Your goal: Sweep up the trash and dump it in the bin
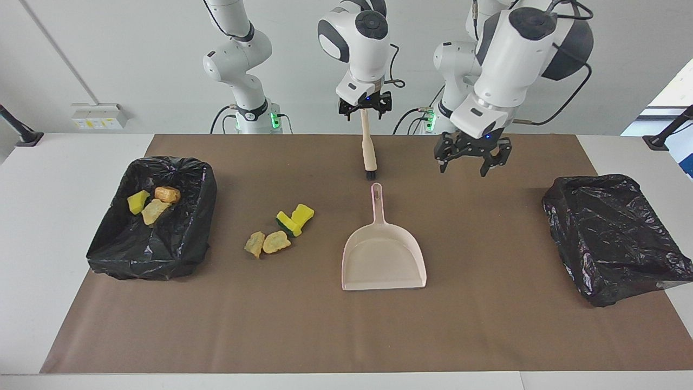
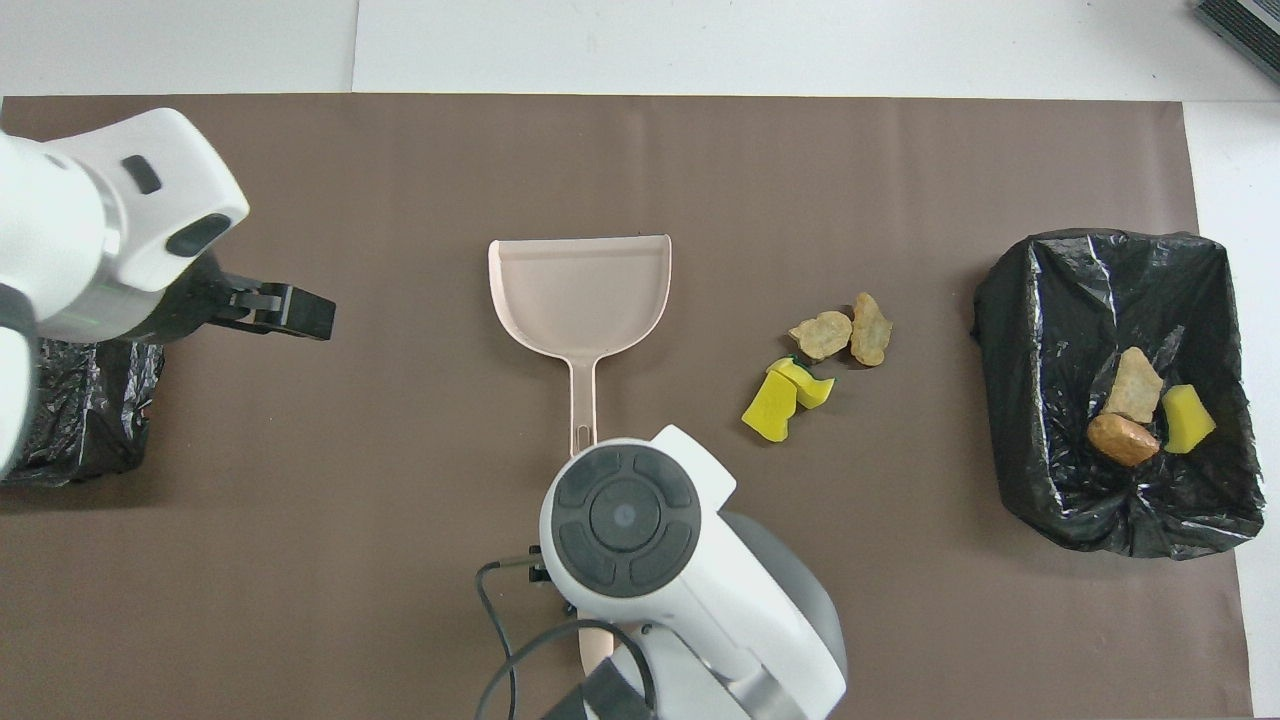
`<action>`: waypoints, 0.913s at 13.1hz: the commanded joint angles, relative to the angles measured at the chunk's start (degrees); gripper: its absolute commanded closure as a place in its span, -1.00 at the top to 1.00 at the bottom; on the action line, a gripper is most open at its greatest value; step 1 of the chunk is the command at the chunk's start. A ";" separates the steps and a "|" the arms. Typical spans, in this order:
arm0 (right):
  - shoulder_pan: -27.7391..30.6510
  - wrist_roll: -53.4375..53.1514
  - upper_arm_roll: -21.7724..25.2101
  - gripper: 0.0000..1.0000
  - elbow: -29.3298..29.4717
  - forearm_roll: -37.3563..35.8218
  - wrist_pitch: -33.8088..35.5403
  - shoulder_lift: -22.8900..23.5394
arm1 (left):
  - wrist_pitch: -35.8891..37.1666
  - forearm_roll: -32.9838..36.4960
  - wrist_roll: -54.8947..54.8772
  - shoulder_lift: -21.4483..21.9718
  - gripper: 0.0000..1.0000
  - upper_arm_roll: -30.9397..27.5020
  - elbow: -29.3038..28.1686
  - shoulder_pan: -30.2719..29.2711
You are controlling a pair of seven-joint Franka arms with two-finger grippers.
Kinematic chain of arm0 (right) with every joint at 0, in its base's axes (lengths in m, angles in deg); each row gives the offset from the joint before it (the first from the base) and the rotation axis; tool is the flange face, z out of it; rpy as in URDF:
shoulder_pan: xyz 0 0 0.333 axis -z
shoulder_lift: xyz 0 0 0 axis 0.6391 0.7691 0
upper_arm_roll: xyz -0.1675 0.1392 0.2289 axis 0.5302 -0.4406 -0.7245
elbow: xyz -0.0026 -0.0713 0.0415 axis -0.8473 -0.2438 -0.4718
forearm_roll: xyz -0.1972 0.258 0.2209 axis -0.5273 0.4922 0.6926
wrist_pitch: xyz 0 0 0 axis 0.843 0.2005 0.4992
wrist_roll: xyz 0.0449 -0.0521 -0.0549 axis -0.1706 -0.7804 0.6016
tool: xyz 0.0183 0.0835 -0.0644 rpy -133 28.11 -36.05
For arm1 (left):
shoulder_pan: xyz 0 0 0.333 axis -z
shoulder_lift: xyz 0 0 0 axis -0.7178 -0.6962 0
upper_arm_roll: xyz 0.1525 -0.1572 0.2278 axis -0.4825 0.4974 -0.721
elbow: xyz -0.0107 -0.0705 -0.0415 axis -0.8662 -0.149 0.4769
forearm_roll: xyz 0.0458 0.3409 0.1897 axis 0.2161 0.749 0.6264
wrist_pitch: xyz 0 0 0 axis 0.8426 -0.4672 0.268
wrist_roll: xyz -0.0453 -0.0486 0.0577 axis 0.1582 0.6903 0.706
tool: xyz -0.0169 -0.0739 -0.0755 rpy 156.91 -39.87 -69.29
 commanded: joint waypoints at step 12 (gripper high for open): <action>-13.40 -10.14 0.18 1.00 -21.81 6.76 -25.35 -1.11 | -25.79 3.36 13.66 -8.52 1.00 -0.69 -15.54 12.63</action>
